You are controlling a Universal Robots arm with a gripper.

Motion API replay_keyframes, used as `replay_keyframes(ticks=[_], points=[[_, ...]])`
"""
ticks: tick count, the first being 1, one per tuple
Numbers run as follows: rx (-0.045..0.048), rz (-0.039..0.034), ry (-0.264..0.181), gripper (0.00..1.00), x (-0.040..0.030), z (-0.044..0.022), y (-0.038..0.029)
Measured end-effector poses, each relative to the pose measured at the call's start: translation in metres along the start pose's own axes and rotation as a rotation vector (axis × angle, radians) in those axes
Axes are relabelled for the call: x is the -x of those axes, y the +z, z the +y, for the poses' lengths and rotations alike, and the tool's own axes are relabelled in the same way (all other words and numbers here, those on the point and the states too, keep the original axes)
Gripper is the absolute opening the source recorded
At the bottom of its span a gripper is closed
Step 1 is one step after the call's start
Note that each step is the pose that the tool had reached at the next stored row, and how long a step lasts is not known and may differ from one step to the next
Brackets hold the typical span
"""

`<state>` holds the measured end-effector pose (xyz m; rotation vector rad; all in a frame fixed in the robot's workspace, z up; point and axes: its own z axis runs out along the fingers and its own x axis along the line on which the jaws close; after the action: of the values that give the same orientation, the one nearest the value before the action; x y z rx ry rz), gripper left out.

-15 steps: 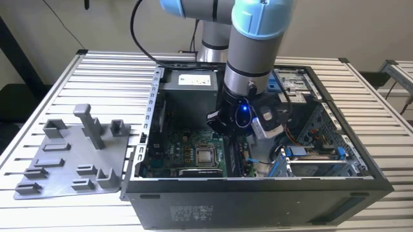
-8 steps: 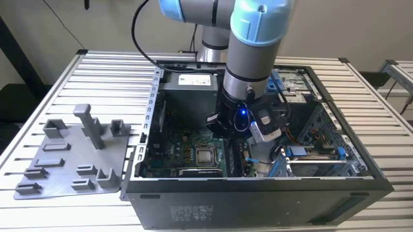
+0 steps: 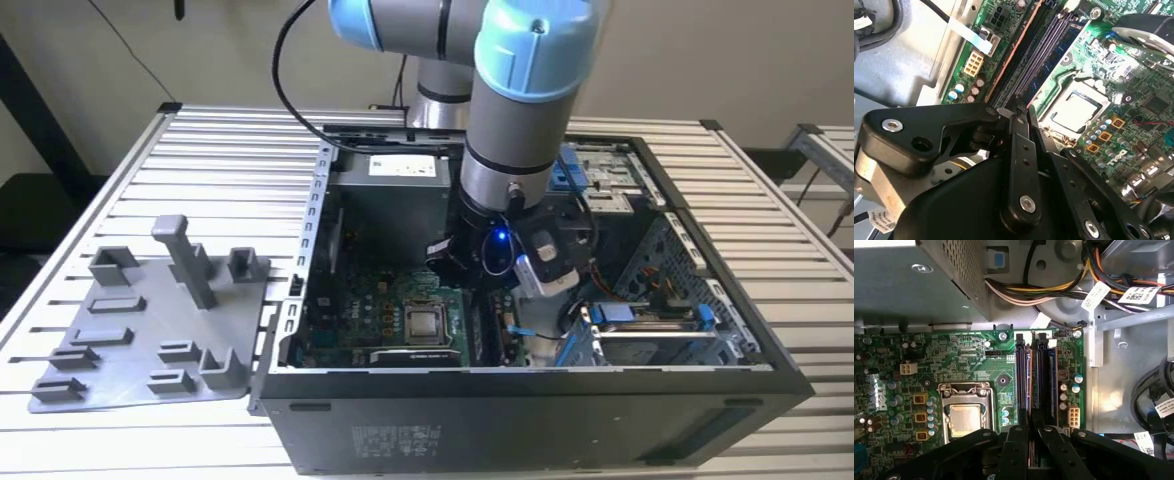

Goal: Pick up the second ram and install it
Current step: 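Insert the second ram into the second slot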

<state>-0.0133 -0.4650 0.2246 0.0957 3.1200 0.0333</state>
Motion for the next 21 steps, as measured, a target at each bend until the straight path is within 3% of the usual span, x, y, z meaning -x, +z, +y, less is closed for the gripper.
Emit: replay_keyframes(ticks=[21], points=[[0.0011, 0.0, -0.001, 0.14, 0.0002, 0.0006, 0.0053]])
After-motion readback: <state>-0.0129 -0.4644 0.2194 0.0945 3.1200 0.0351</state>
